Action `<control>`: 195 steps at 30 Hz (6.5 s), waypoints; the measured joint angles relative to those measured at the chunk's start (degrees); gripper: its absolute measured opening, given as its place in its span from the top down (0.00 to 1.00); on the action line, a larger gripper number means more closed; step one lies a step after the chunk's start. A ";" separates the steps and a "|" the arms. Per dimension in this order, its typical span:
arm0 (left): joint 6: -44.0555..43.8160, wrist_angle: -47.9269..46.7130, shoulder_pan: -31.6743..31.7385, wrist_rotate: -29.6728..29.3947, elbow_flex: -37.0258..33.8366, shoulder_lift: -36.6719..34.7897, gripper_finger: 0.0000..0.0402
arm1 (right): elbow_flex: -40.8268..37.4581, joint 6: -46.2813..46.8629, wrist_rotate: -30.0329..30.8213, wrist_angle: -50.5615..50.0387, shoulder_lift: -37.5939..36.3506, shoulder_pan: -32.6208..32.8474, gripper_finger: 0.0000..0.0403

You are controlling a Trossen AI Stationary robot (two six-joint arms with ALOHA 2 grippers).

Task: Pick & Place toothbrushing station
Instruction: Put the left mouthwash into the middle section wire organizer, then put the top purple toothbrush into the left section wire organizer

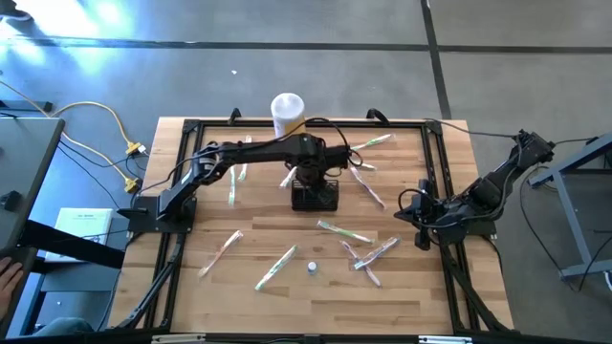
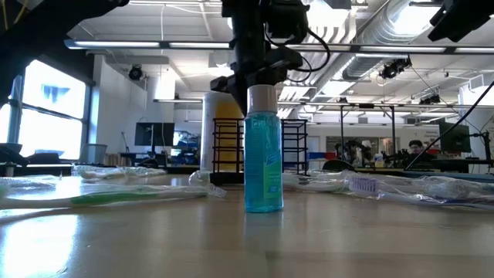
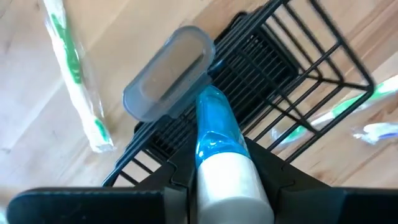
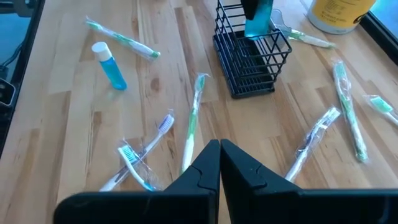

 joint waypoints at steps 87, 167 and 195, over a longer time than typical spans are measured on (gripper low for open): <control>50.57 4.85 -2.99 -5.68 -4.08 4.54 0.66 | -0.02 0.22 0.46 0.27 -0.02 -0.02 0.99; 50.33 1.27 -3.02 -7.38 10.69 2.40 0.52 | 0.00 0.04 0.46 0.06 -0.02 -0.02 0.99; 29.20 -13.11 -13.66 3.22 10.41 -5.25 0.52 | 0.00 10.63 -4.95 -9.57 -0.01 -8.21 0.85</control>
